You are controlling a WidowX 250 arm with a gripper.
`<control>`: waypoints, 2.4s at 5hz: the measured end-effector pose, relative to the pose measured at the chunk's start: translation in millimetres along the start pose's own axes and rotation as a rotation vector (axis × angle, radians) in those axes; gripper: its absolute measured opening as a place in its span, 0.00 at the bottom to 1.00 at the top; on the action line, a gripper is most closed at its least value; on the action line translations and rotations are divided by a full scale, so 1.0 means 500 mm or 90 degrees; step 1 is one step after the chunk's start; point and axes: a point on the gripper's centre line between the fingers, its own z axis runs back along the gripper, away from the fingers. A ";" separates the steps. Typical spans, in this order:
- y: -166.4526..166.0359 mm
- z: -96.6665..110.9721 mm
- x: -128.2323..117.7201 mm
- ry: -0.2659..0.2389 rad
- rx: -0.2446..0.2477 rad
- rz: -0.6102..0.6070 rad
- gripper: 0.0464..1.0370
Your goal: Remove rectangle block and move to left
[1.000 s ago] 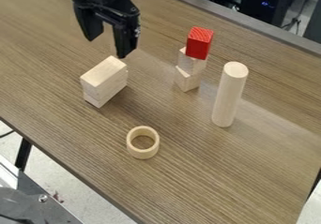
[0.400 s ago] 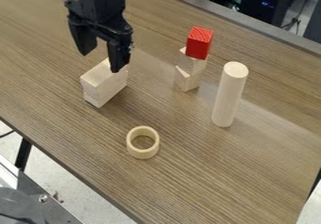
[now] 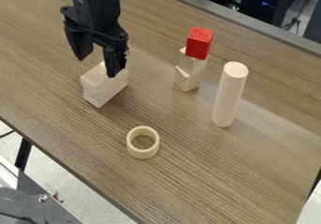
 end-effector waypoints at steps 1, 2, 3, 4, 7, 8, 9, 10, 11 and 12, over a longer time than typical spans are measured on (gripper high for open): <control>0.004 -0.010 -0.004 -0.003 0.000 0.004 0.96; 0.005 -0.034 -0.010 0.008 -0.002 0.004 0.96; 0.009 -0.051 -0.007 0.012 0.002 0.001 0.93; 0.013 -0.069 -0.006 0.018 0.006 0.004 0.65; 0.013 -0.065 0.006 0.018 -0.012 0.020 0.54; 0.015 -0.041 0.025 0.012 -0.035 0.037 0.54; 0.020 -0.013 0.049 0.005 -0.048 0.048 0.54; 0.033 -0.004 0.080 -0.002 -0.052 0.068 0.54; 0.050 -0.018 0.113 -0.014 -0.046 0.083 0.54; 0.070 -0.030 0.160 -0.038 -0.030 0.096 0.54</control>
